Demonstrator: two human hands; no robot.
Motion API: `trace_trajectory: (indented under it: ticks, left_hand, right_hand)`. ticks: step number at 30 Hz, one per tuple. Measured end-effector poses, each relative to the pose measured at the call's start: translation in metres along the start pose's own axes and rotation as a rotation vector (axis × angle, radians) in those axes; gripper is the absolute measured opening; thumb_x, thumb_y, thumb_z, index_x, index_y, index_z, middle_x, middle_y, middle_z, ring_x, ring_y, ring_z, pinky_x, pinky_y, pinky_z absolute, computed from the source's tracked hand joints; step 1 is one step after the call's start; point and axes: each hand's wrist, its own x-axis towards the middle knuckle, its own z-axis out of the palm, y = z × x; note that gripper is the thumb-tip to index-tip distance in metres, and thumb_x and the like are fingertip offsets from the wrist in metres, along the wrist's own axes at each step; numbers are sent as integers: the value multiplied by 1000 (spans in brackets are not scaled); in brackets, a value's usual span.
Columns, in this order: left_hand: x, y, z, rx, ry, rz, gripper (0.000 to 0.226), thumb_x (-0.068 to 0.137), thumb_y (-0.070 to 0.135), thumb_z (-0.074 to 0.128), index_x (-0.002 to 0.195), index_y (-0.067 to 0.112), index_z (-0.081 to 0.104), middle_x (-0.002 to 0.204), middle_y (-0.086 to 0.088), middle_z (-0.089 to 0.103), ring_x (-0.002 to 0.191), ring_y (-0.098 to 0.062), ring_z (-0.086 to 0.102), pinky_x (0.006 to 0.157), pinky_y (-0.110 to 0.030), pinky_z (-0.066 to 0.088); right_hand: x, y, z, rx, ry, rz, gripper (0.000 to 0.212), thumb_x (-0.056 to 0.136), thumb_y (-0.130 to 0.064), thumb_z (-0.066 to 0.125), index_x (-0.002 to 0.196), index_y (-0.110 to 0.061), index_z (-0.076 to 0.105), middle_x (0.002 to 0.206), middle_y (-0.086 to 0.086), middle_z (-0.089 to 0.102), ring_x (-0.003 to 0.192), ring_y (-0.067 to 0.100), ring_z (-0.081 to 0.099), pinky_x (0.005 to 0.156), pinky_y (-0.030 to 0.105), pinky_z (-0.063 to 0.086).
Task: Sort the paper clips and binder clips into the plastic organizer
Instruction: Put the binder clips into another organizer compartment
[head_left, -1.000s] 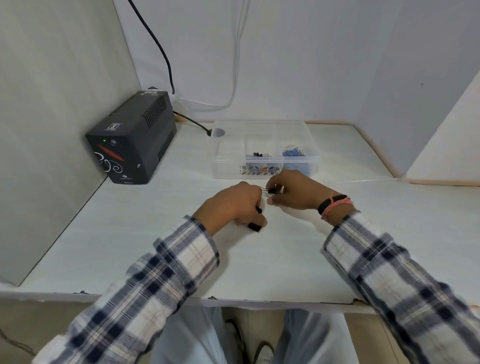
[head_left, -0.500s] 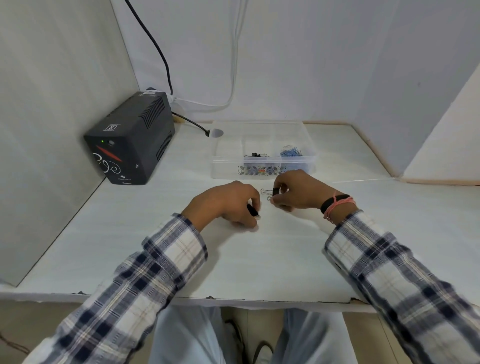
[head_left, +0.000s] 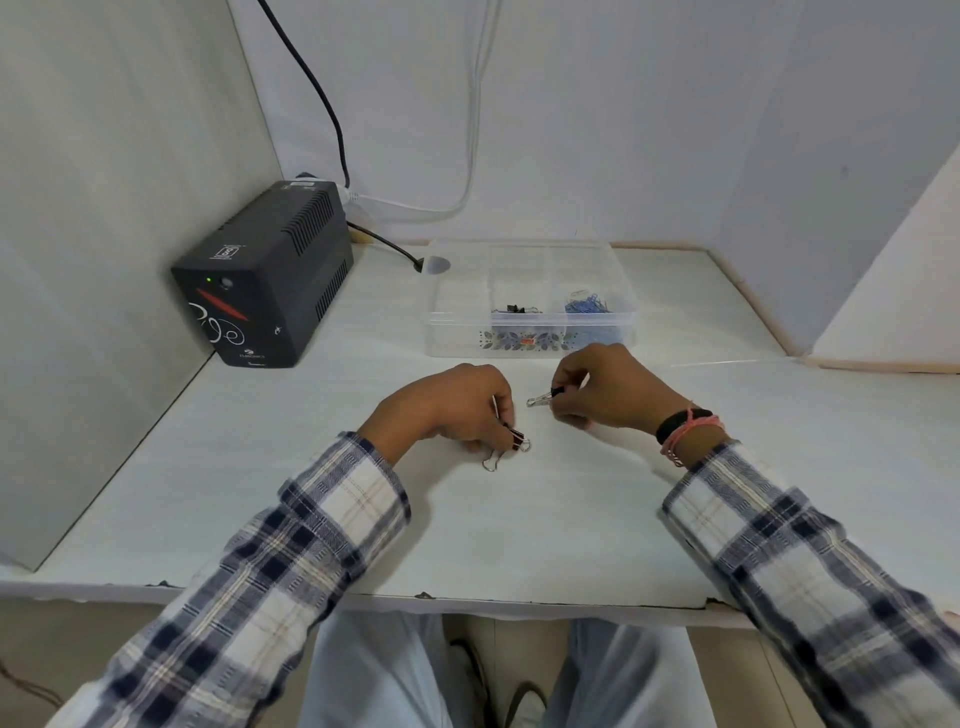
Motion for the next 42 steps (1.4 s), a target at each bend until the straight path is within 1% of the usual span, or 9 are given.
trace_trajectory:
  ticks: [9, 13, 21, 25, 28, 30, 34, 39, 42]
  left_hand:
    - [0, -1, 5, -6, 10, 38, 20, 78, 22, 82, 80, 22, 62, 75, 7, 65, 59, -10, 59, 51, -20, 43]
    - [2, 0, -5, -366, 2, 70, 12, 85, 2, 76, 90, 9, 67, 87, -11, 68, 62, -20, 67, 67, -29, 61]
    - [43, 12, -64, -852, 525, 52, 18, 86, -7, 74, 74, 1, 64, 77, -19, 66, 58, -23, 64, 64, -27, 63]
    - [69, 22, -80, -903, 498, 41, 13, 89, 3, 75, 84, -1, 65, 95, -18, 63, 79, -28, 66, 74, -29, 64]
    - [73, 21, -79, -820, 437, 6, 27, 94, 21, 74, 102, -2, 66, 106, -7, 62, 80, -27, 65, 76, -32, 65]
    - [72, 16, -75, -793, 470, 14, 31, 94, 23, 73, 109, -4, 68, 115, -5, 65, 79, -28, 69, 81, -36, 64]
    - [65, 6, -64, -805, 549, 52, 16, 94, 8, 67, 104, -4, 71, 113, -10, 70, 82, -30, 74, 69, -31, 65]
    - [59, 4, -56, -754, 682, 85, 14, 91, 3, 61, 93, -4, 73, 94, -10, 71, 71, -22, 70, 59, -27, 60]
    - [58, 6, -52, -714, 701, 107, 13, 89, 4, 61, 91, 0, 74, 86, -6, 71, 65, -18, 68, 54, -27, 56]
  right_hand:
    - [-1, -4, -5, 536, 66, 135, 8, 84, -4, 76, 87, 4, 74, 73, 14, 72, 61, 27, 72, 70, 37, 64]
    - [9, -13, -16, 803, 151, 176, 14, 86, 0, 74, 91, 13, 71, 76, 10, 66, 63, 17, 62, 68, 29, 61]
    - [45, -35, -45, 1031, 280, 354, 9, 85, 0, 76, 84, 6, 69, 86, 16, 64, 57, 20, 67, 69, 30, 63]
    - [66, -46, -53, 1065, 251, 363, 25, 89, -7, 73, 106, 10, 69, 102, 23, 69, 73, 27, 70, 76, 32, 64]
    - [64, -45, -55, 950, 209, 355, 32, 93, -10, 68, 117, 11, 64, 109, 19, 61, 80, 30, 71, 83, 39, 63]
    - [55, -39, -54, 813, 268, 313, 25, 93, -7, 65, 108, 13, 67, 105, 16, 65, 75, 31, 75, 82, 42, 63]
    - [30, -21, -56, 392, 315, 234, 17, 91, -12, 69, 85, 4, 73, 85, 17, 75, 52, 21, 66, 50, 25, 56]
    - [9, -7, -61, -127, 16, 336, 30, 85, -25, 79, 74, 1, 70, 67, 10, 71, 46, 17, 62, 44, 21, 49]
    - [3, 0, -54, -237, -55, 394, 32, 80, -27, 84, 73, -7, 60, 67, 9, 68, 50, 21, 65, 56, 30, 59]
